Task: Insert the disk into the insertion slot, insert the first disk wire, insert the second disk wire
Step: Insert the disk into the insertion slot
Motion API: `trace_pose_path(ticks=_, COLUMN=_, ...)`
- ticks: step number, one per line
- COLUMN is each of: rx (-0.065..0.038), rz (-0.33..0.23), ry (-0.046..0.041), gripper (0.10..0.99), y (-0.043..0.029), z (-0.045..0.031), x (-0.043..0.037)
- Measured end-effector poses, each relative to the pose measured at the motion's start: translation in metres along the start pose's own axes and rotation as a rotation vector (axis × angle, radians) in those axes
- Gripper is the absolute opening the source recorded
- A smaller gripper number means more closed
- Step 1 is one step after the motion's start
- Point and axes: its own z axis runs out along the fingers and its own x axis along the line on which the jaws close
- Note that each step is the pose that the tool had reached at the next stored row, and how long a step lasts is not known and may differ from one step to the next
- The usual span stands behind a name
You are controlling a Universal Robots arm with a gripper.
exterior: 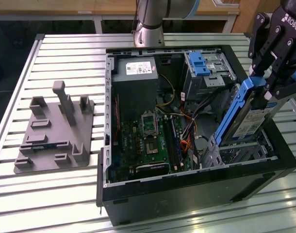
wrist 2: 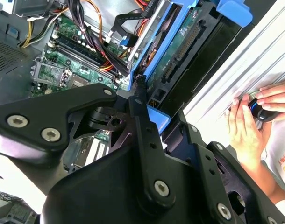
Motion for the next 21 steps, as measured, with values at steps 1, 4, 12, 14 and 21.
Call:
trace_pose_path(ticks=1, rx=0.0, rz=0.0, ry=0.0003, gripper=0.365, y=0.0, z=0.0007, x=0.0)
trace_pose_path(ticks=4, rx=0.0, rz=0.0, ry=0.0007, gripper=0.365, y=0.0, z=0.0029, x=0.0)
trace_pose_path(ticks=12, rx=0.0, rz=0.0, ry=0.001, gripper=0.365, y=-0.0003, z=0.0098, x=0.0)
trace_pose_path(ticks=14, rx=0.0, rz=0.0, ry=0.0009, gripper=0.365, y=-0.0004, z=0.012, x=0.0)
trace_pose_path(ticks=21, rx=0.0, rz=0.0, ry=0.0009, gripper=0.365, y=-0.0008, z=0.0208, x=-0.0001)
